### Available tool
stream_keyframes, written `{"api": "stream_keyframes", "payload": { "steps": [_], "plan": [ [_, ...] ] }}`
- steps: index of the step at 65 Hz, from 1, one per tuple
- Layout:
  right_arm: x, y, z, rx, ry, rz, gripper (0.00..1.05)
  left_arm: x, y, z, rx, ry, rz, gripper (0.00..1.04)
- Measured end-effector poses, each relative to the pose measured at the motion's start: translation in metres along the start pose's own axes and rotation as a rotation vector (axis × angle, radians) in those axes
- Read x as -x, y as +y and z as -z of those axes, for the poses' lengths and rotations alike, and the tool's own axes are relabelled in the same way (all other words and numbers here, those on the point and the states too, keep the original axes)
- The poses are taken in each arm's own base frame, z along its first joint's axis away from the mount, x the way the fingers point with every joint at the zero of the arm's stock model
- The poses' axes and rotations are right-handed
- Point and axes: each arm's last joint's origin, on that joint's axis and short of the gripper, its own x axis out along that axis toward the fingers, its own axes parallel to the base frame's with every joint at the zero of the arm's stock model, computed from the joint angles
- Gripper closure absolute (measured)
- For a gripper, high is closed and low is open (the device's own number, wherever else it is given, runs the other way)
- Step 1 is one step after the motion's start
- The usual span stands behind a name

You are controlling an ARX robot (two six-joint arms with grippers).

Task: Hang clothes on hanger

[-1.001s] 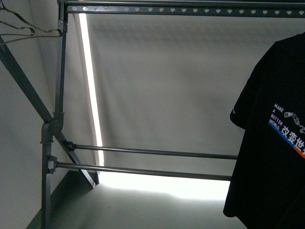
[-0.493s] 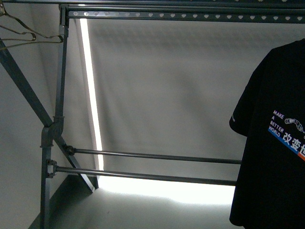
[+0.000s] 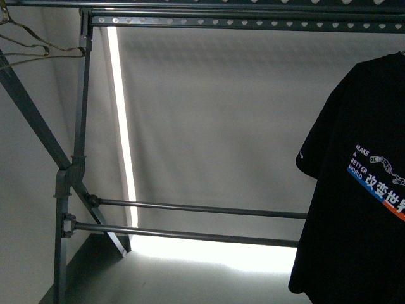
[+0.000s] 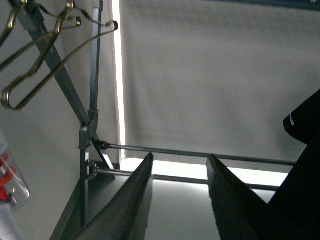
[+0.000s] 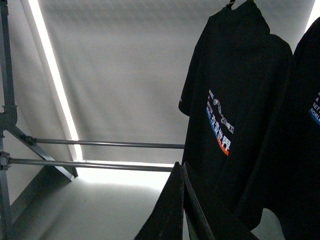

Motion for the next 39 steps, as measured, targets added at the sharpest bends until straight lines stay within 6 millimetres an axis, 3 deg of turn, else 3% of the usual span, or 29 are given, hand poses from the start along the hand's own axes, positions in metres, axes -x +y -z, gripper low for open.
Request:
{"api": "stream_keyframes", "payload": {
  "steps": [7,19,39],
  "plan": [
    [0.005,0.000,0.005,0.000,0.004,0.000,1.02,0.020,0.000,0.027,-0.007,-0.003,0.002,1.02],
    [0.009,0.000,0.013,0.000,-0.005,0.000,1.02,0.042,0.001,0.056,-0.008,0.005,0.001,1.01],
    [0.015,0.000,0.014,0.000,-0.007,0.000,1.02,0.067,0.001,0.082,-0.008,-0.002,0.001,1.01]
  ]
}}
